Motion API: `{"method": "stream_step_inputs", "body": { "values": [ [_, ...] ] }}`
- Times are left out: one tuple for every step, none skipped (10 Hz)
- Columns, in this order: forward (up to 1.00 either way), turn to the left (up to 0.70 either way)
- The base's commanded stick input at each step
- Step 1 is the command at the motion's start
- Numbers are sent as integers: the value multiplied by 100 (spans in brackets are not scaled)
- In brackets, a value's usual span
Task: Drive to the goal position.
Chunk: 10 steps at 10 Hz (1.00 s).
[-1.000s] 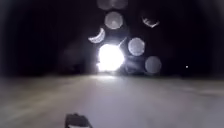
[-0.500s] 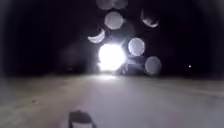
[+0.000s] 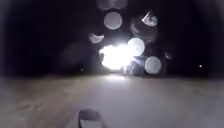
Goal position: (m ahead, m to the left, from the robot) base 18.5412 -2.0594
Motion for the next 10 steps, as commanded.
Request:
{"method": "stream_step_inputs", "body": {
  "values": [
    [100, 0],
    [100, 0],
    [100, 0],
    [100, 0],
    [100, 0],
    [100, 0],
    [100, 0],
    [100, 0],
    [100, 0],
    [100, 0]
  ]
}}
